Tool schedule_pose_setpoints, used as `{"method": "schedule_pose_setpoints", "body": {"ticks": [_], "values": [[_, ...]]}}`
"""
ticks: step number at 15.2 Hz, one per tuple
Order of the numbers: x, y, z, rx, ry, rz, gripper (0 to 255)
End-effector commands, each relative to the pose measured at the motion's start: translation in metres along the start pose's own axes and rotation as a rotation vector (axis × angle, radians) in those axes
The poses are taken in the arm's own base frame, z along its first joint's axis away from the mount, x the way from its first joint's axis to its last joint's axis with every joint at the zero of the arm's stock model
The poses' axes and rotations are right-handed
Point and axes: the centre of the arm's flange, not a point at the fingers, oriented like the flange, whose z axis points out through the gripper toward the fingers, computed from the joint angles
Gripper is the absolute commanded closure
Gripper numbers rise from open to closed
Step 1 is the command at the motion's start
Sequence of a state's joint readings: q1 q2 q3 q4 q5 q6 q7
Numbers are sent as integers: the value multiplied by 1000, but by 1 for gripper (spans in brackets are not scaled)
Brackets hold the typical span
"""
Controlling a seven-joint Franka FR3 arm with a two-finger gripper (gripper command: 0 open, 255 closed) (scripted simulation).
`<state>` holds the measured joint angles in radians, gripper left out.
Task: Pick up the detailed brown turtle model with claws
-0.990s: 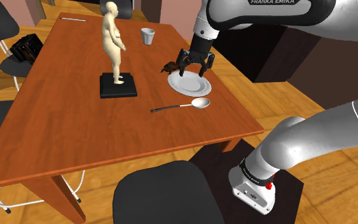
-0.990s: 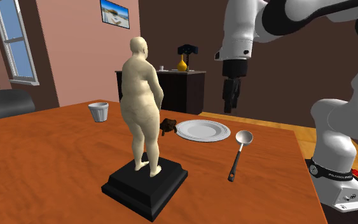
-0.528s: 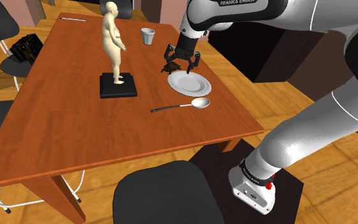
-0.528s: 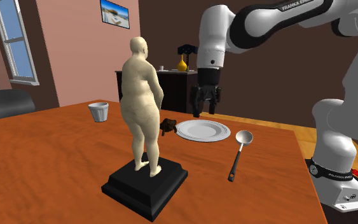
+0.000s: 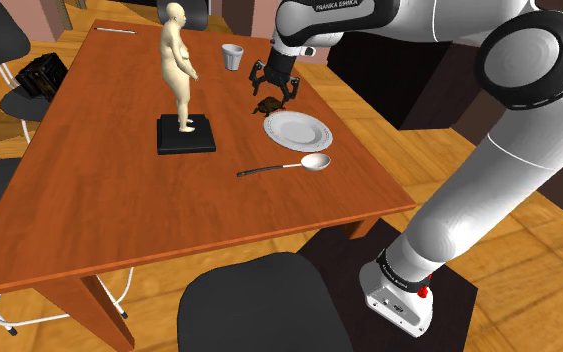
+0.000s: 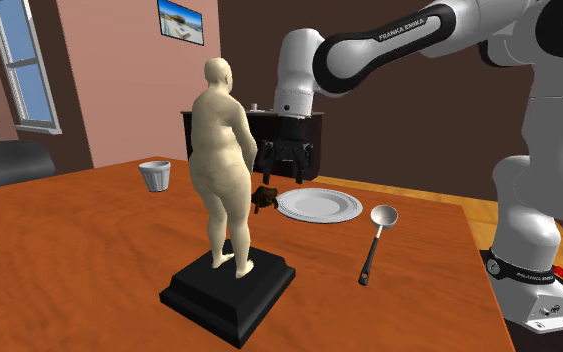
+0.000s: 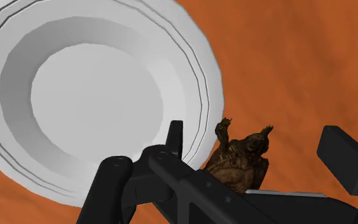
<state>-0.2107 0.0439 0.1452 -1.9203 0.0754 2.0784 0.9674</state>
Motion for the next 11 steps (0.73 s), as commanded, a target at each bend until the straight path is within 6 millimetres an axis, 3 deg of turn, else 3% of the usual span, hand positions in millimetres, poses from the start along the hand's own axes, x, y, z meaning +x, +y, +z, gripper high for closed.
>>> {"method": "schedule_pose_setpoints", "body": {"ticks": [1,2,11], "values": [[25,-9,9,10,10,81,0],[36,-12,12,15,15,120,0],[36,-7,52,15,15,120,0]]}}
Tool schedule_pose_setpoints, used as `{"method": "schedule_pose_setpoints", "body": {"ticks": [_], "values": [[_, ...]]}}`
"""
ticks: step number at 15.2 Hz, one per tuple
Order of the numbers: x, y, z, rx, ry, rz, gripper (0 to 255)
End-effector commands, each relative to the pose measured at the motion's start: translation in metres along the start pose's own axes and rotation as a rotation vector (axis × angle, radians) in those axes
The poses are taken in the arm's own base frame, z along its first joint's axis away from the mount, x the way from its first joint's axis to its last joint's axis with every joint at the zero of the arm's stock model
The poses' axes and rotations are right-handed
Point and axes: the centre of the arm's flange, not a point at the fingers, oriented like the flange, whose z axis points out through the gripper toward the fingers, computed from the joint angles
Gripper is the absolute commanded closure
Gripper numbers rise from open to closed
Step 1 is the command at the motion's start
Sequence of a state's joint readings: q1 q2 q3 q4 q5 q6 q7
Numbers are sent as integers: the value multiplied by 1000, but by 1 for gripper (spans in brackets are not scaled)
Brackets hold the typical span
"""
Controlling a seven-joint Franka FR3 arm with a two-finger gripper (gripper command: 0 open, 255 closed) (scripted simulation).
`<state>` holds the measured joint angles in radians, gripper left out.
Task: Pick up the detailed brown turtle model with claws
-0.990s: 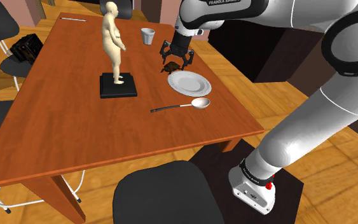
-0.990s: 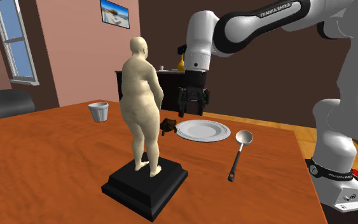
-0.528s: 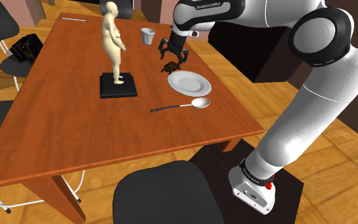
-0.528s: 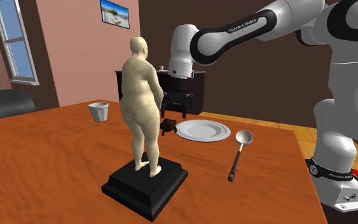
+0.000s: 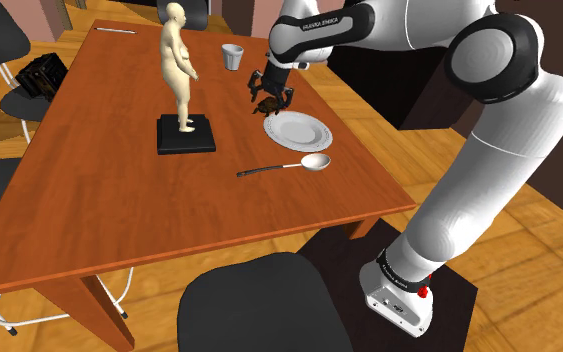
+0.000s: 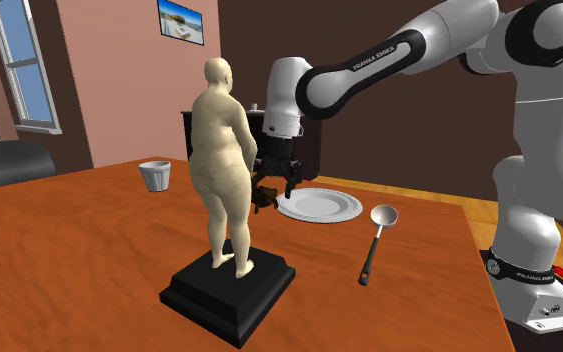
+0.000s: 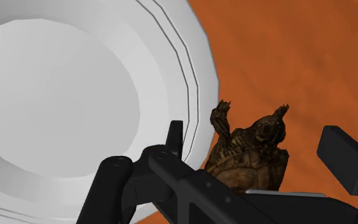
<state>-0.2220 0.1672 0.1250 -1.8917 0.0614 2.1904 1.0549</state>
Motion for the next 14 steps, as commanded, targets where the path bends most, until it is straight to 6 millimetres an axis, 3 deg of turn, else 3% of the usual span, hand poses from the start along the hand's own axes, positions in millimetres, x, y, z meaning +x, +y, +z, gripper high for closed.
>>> {"method": "schedule_pose_setpoints", "body": {"ticks": [1,2,11,14], "values": [[0,0,2,0,0,0,0],[0,0,2,0,0,0,255],[0,0,2,0,0,0,255],[0,-2,-13,0,0,0,255]]}}
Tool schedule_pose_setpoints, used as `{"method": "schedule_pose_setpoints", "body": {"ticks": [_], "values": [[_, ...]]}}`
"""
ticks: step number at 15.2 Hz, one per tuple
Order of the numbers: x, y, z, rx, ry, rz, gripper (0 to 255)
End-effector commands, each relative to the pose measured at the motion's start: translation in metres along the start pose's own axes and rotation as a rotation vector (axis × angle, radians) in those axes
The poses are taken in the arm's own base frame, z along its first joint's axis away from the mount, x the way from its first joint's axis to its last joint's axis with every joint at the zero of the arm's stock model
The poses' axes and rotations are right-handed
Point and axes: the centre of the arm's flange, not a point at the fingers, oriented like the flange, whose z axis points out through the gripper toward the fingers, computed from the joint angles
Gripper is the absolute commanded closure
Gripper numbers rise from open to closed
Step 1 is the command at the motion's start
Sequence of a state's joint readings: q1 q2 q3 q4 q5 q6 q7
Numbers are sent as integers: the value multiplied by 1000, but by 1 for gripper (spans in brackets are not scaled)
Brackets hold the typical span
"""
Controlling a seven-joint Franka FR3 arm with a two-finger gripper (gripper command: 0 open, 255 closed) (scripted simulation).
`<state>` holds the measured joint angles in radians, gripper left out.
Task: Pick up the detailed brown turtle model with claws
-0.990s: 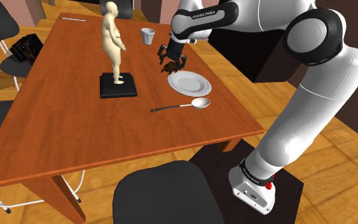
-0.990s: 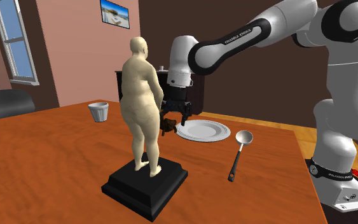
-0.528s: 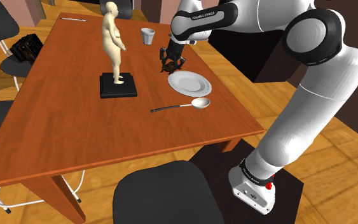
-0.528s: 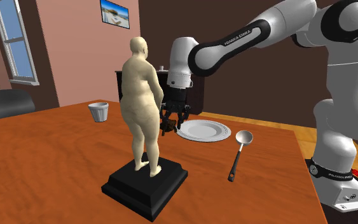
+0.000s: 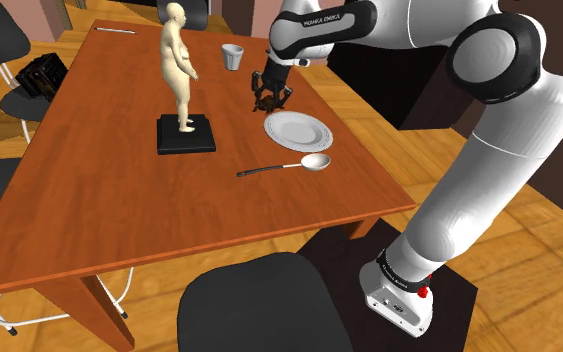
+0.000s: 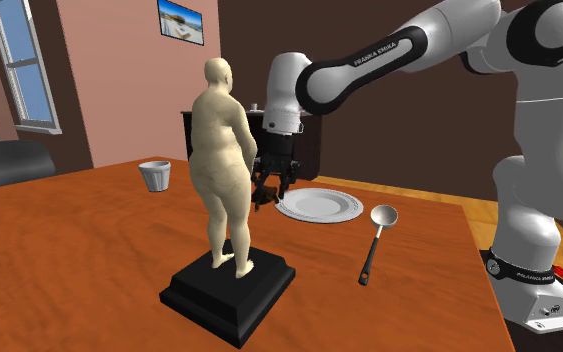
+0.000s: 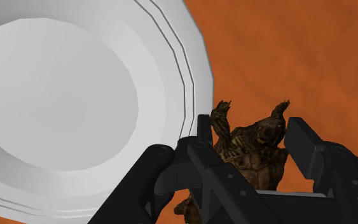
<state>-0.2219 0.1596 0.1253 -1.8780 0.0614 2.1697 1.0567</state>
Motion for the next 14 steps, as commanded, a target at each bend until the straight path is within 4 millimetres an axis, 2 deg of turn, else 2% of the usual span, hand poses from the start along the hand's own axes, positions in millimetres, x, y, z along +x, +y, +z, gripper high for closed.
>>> {"method": "schedule_pose_setpoints", "body": {"ticks": [1,12,14], "values": [[0,-2,-10,0,0,0,255],[0,-10,-67,0,0,0,255],[0,-11,-68,0,0,0,255]]}}
